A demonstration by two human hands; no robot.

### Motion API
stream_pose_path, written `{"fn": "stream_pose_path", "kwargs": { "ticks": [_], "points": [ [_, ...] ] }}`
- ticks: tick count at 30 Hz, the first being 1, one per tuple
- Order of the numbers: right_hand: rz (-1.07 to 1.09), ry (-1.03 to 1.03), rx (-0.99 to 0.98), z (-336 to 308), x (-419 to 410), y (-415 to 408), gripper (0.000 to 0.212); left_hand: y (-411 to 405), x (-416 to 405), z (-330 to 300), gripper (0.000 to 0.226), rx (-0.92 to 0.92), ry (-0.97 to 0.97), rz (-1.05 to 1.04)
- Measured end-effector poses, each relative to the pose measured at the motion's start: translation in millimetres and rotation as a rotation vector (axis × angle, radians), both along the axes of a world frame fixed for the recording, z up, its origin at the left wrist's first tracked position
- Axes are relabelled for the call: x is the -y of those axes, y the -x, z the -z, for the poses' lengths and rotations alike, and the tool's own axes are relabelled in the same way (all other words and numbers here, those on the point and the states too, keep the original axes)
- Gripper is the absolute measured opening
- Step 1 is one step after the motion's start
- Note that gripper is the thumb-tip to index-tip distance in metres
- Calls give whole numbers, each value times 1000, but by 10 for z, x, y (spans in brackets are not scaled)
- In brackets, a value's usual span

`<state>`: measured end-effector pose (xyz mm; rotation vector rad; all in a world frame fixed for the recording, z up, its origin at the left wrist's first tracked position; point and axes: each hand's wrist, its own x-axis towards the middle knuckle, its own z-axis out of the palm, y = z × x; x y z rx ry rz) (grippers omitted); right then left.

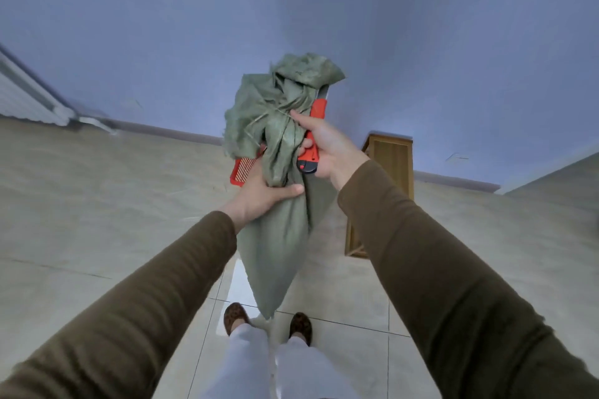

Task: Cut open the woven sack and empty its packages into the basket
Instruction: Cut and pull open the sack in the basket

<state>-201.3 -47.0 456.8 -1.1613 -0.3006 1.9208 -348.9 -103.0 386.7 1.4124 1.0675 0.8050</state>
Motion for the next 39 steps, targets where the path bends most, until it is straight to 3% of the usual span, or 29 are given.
{"fn": "stream_pose_path", "kwargs": {
  "ticks": [3,5,8,11,13,16,18,20,24,26,28,30,33,35,37,39],
  "points": [
    [-51,-42,9,-56,-152,-11,24,3,-296,-35,41,-16,22,-224],
    [-56,-172,233,-35,-178,-124,25,90,-488,-96,40,-70,82,-290],
    [-107,-310,717,293,27,-240,78,180,-727,-180,38,14,204,-329],
    [-217,-373,718,657,330,-24,97,99,-1016,-273,25,217,410,-299],
    [-198,-389,649,807,286,225,92,26,-1200,-297,32,267,546,-308],
    [-19,-340,674,875,21,439,52,42,-1415,-325,43,322,651,-234],
    [84,-298,684,838,-177,480,26,152,-1521,-336,53,354,614,-118],
    [152,-223,641,815,-357,496,13,306,-1541,-336,68,208,438,-99],
    [196,-9,524,760,-683,561,12,661,-1231,-72,102,-318,40,-59],
    [168,59,415,733,-850,616,12,764,-1043,122,132,-554,35,35],
    [122,129,302,722,-972,700,20,761,-966,289,140,-610,96,39],
    [85,195,228,727,-1067,766,21,741,-1064,398,122,-594,96,-19],
    [51,230,135,765,-1237,755,24,732,-1311,500,55,-558,-4,-130],
    [21,227,130,788,-1357,701,26,690,-1459,542,26,-495,-41,-174],
    [-21,231,134,804,-1462,604,24,631,-1629,594,12,-490,-82,-205],
    [-76,208,154,870,-1543,451,21,560,-1838,623,18,-448,-31,-210]
  ]
}}
